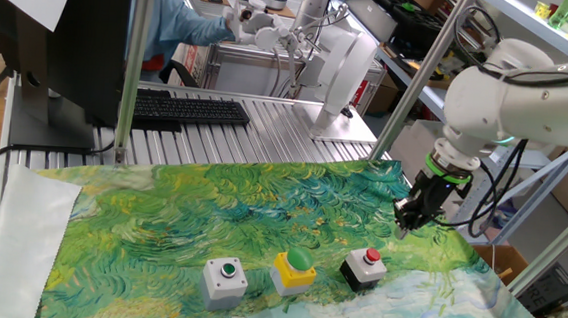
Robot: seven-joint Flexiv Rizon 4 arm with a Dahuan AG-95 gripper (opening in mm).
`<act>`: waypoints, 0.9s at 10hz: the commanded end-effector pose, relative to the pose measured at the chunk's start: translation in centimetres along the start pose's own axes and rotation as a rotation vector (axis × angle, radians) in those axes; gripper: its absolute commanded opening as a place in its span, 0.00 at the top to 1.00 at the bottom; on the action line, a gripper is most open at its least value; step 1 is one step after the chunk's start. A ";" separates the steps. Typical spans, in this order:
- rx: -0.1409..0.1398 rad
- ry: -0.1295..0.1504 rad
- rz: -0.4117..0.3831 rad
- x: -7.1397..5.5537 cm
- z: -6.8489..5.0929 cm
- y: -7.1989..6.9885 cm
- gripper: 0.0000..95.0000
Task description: Press three buttons from left to right in sequence
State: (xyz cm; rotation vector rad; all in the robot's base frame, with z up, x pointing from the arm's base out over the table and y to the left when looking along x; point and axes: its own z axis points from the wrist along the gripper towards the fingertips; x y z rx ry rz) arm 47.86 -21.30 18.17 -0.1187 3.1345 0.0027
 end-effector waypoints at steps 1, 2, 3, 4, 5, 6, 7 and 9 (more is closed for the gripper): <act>-0.009 0.002 -0.013 0.0 -0.2 0.3 1.00; -0.009 0.004 -0.012 0.0 -0.5 1.0 1.00; 0.000 0.005 0.004 0.2 -1.2 2.5 1.00; 0.000 0.006 0.006 0.4 -1.8 3.8 1.00; 0.000 0.008 0.013 0.6 -2.1 4.8 1.00; 0.001 0.007 0.029 0.9 -2.5 6.4 1.00; 0.004 0.006 0.044 1.1 -2.4 7.8 1.00; 0.015 0.009 0.056 1.5 -2.4 9.4 1.00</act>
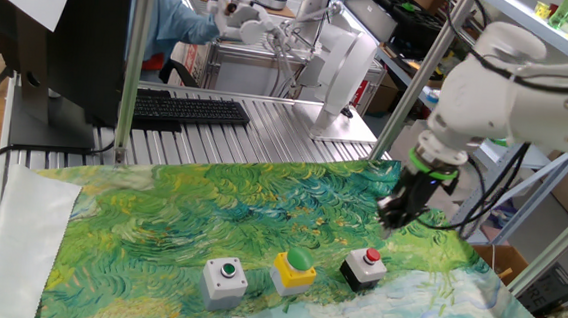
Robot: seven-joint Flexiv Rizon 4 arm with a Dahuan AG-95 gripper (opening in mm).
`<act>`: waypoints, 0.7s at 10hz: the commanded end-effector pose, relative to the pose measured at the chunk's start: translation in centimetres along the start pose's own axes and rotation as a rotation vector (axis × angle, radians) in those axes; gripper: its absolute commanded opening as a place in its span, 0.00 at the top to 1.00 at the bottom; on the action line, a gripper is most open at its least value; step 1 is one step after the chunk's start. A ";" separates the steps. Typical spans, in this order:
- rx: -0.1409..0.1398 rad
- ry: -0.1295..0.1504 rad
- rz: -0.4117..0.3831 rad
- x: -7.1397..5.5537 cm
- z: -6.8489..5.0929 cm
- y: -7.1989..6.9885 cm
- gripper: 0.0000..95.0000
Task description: Press three buttons from left to right in sequence
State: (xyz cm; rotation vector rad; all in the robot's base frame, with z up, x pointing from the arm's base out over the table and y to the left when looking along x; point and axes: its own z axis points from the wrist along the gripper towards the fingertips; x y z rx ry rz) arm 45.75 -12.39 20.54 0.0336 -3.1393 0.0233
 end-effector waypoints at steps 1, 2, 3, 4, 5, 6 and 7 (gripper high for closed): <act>-0.002 0.001 0.010 0.3 0.0 0.9 1.00; -0.002 0.000 0.025 0.4 0.1 1.4 1.00; -0.003 0.000 0.033 0.5 0.3 2.1 1.00; -0.003 -0.001 0.048 0.8 0.4 3.0 1.00; -0.002 -0.001 0.063 1.0 0.3 4.0 1.00; -0.003 0.004 0.074 1.2 0.0 4.9 1.00; -0.006 0.008 0.083 1.2 -0.3 5.9 1.00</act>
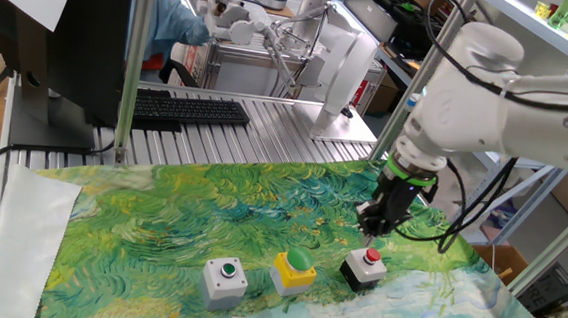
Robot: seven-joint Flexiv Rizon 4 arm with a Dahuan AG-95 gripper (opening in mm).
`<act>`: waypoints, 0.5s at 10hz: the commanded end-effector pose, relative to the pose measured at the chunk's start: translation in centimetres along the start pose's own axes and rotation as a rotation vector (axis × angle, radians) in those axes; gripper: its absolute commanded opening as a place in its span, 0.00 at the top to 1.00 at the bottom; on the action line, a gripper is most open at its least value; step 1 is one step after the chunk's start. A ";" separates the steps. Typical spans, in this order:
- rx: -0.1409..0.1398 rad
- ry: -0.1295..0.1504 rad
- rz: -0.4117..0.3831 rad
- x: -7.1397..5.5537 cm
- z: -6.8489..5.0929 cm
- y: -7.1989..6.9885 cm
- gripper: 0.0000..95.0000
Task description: Press three buttons from left to right in sequence
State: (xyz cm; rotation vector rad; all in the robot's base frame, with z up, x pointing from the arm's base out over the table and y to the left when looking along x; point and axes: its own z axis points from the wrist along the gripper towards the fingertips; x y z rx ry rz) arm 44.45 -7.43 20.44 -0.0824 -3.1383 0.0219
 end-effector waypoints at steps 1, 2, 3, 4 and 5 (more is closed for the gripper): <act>-0.004 0.008 0.018 0.0 -0.5 1.4 1.00; -0.009 0.017 0.029 -0.5 -0.6 2.2 1.00; -0.009 0.017 0.024 -0.6 -0.6 2.3 1.00; -0.011 0.017 0.027 -0.7 -0.4 2.3 1.00; -0.011 0.017 0.033 -0.8 -0.2 2.4 1.00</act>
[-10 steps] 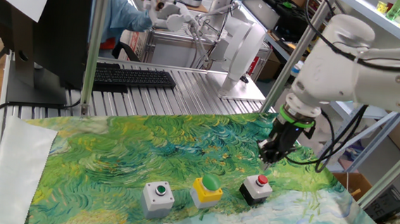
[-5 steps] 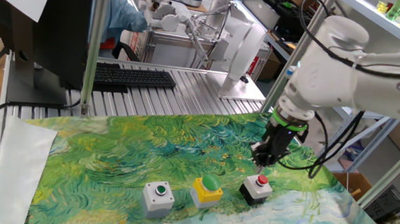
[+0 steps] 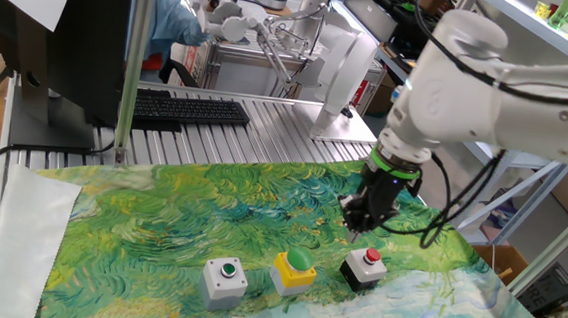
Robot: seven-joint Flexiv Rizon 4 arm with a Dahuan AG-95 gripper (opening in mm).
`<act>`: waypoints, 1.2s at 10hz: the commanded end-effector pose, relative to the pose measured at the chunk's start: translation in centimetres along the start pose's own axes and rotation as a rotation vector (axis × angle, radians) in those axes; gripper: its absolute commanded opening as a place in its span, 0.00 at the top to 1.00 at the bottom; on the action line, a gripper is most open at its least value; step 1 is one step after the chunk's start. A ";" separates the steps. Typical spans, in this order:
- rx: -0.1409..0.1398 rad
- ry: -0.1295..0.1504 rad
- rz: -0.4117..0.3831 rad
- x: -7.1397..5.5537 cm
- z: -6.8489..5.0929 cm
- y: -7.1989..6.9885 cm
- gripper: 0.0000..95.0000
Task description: Press three buttons from left to right in sequence
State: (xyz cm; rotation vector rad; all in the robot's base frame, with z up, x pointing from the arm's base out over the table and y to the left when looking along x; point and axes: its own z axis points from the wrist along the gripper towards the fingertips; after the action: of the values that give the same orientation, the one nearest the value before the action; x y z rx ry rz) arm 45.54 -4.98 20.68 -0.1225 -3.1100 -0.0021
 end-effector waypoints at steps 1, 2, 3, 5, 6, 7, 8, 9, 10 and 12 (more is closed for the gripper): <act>0.000 -0.012 0.025 -0.3 1.1 0.3 1.00; -0.005 -0.012 0.036 -0.6 1.6 0.5 1.00; -0.018 -0.012 0.046 -0.8 2.2 0.6 1.00; -0.028 -0.011 0.060 -1.1 2.9 0.8 1.00; -0.028 -0.011 0.061 -1.2 2.9 0.8 1.00; -0.027 -0.011 0.071 -1.6 2.9 0.9 1.00; -0.027 -0.011 0.073 -1.9 2.8 0.9 1.00; -0.027 -0.007 0.074 -2.5 2.6 1.0 1.00; -0.029 -0.006 0.076 -2.9 2.7 1.1 1.00; -0.034 -0.010 0.091 -3.4 3.7 1.2 1.00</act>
State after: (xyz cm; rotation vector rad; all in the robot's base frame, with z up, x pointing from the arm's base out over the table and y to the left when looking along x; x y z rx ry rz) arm 49.27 -3.95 16.56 -0.2729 -3.1092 -0.0555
